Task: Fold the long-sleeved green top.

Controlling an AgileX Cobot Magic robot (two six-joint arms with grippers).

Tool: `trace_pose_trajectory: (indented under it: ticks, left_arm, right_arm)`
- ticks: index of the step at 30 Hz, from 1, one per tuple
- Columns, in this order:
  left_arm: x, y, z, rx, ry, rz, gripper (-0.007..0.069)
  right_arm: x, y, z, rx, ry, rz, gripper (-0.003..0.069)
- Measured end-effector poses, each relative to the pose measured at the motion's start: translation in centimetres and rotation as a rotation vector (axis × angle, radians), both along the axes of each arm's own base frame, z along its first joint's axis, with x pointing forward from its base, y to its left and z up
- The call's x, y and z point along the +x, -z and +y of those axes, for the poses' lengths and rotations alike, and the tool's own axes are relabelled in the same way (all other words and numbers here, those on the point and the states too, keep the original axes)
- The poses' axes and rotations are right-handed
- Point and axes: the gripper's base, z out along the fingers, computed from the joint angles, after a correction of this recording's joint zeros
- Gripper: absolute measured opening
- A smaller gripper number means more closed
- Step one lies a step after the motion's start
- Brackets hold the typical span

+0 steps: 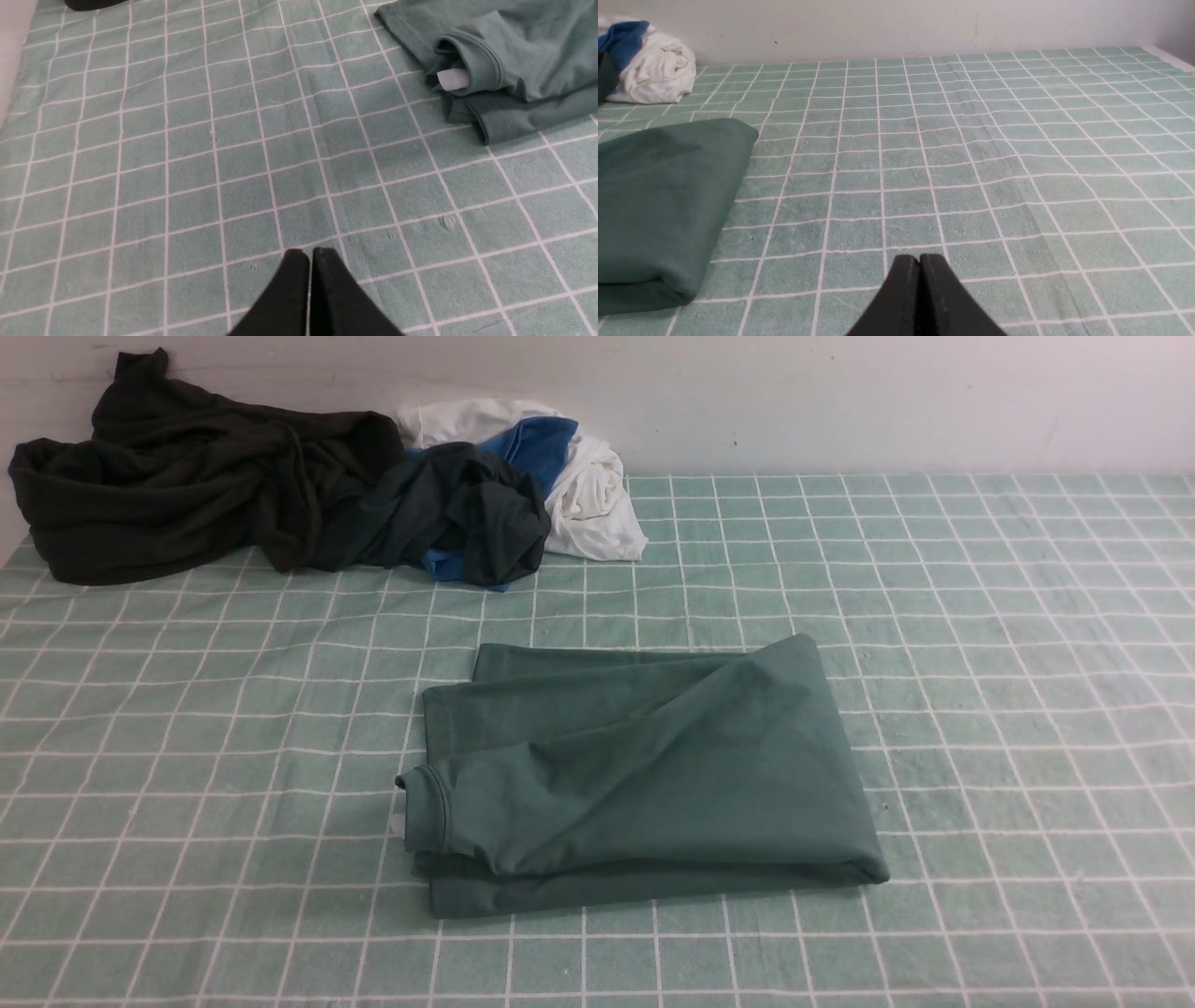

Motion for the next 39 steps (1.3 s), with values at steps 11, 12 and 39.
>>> trace_pose_trajectory:
  ticks: [11, 12, 39]
  left_arm:
    - [0.0, 0.0, 0.0, 0.000, 0.000, 0.000, -0.0003]
    - [0.0, 0.0, 0.0, 0.000, 0.000, 0.000, -0.0003]
    - [3.2, 9.5, -0.9, -0.132, -0.171, -0.402, -0.0003]
  right_arm:
    - [0.0, 0.0, 0.0, 0.000, 0.000, 0.000, -0.0014]
    - [0.0, 0.0, 0.0, 0.000, 0.000, 0.000, -0.0014]
    - [0.0, 0.0, 0.0, 0.000, 0.000, 0.002, -0.0014]
